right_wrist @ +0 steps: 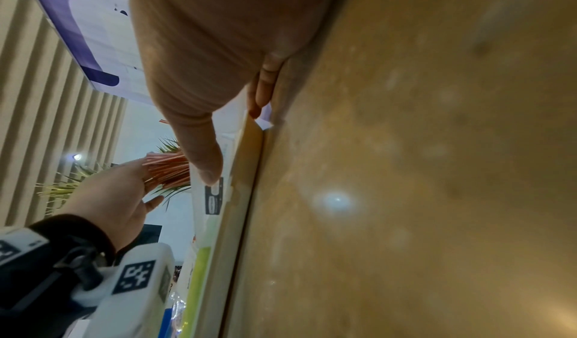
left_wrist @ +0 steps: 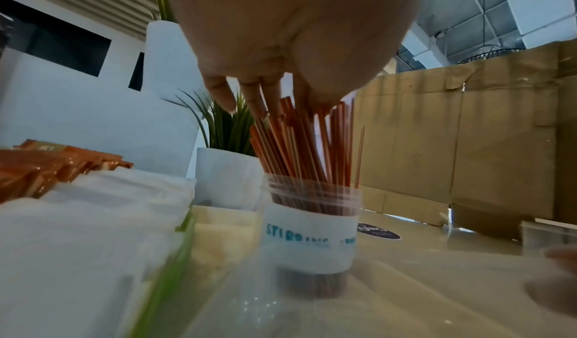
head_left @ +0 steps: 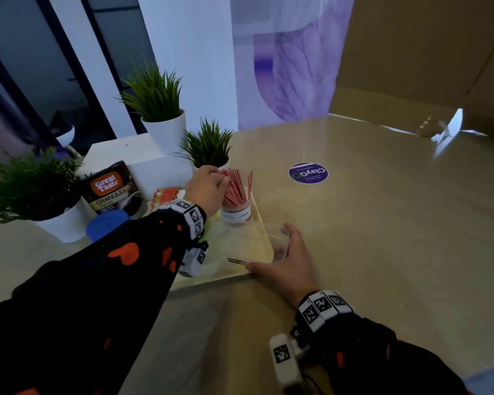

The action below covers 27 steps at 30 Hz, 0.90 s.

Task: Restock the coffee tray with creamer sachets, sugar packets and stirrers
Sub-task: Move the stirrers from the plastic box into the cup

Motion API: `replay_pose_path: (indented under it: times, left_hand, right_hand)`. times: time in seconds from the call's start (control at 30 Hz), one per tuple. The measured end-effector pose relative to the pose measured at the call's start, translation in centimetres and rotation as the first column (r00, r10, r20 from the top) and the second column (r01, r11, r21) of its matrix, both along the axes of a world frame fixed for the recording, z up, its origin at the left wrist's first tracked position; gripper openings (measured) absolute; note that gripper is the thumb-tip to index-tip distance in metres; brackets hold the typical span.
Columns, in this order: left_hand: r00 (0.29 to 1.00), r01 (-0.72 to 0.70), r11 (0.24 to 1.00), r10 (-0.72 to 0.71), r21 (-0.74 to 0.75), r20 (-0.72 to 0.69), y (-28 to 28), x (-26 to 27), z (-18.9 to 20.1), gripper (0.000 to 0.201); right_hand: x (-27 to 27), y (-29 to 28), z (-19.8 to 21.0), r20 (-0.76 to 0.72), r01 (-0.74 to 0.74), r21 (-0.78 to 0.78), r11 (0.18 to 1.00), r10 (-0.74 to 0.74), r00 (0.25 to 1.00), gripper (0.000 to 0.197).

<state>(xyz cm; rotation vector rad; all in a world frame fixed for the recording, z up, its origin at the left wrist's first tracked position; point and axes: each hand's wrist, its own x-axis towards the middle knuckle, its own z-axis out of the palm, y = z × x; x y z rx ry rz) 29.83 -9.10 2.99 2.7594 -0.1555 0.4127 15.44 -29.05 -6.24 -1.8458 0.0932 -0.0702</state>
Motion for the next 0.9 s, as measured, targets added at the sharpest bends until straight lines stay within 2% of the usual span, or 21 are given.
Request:
replay_pose_path:
  times: [0.07,0.17,0.27,0.4,0.6,0.77,0.9]
  left_hand:
    - [0.999,0.029,0.993,-0.032,-0.111,-0.026,-0.4,-0.2,-0.1,0.057]
    - [0.987,-0.001,0.968,-0.04,-0.249,-0.159,-1.3,-0.4,0.2,0.087]
    - [0.963,-0.043,0.966,-0.028,-0.255,-0.269,-2.1,0.2,0.7,0.114]
    - [0.956,-0.051,0.98,-0.008,-0.194,-0.292,-2.9,1.4,0.8,0.126]
    - [0.966,-0.062,0.998,0.057,-0.013,-0.252,-3.8,2.3,0.3,0.105]
    - [0.976,-0.111,0.993,0.114,0.029,-0.188,-3.6,3.1,-0.4,0.073]
    - [0.979,-0.146,0.989,0.142,-0.02,-0.144,-3.6,3.9,-0.6,0.038]
  right_hand:
    - [0.0,0.0,0.0,-0.003,-0.003,0.006,1.0,0.003,1.0,0.131]
    - [0.0,0.0,-0.1,-0.01,0.001,0.019,1.0,-0.001,1.0,0.131]
    - [0.0,0.1,0.0,-0.012,0.018,0.009,1.0,-0.018,1.0,0.132]
    - [0.0,0.0,0.0,-0.015,0.018,-0.013,1.0,-0.018,1.0,0.131]
    - [0.1,0.1,-0.5,-0.022,0.023,-0.005,1.0,-0.023,0.999,0.131]
    - [0.1,0.0,-0.4,-0.028,0.009,0.011,1.0,-0.009,1.0,0.131]
    - [0.0,-0.1,-0.2,-0.012,-0.001,0.01,1.0,0.002,1.0,0.13]
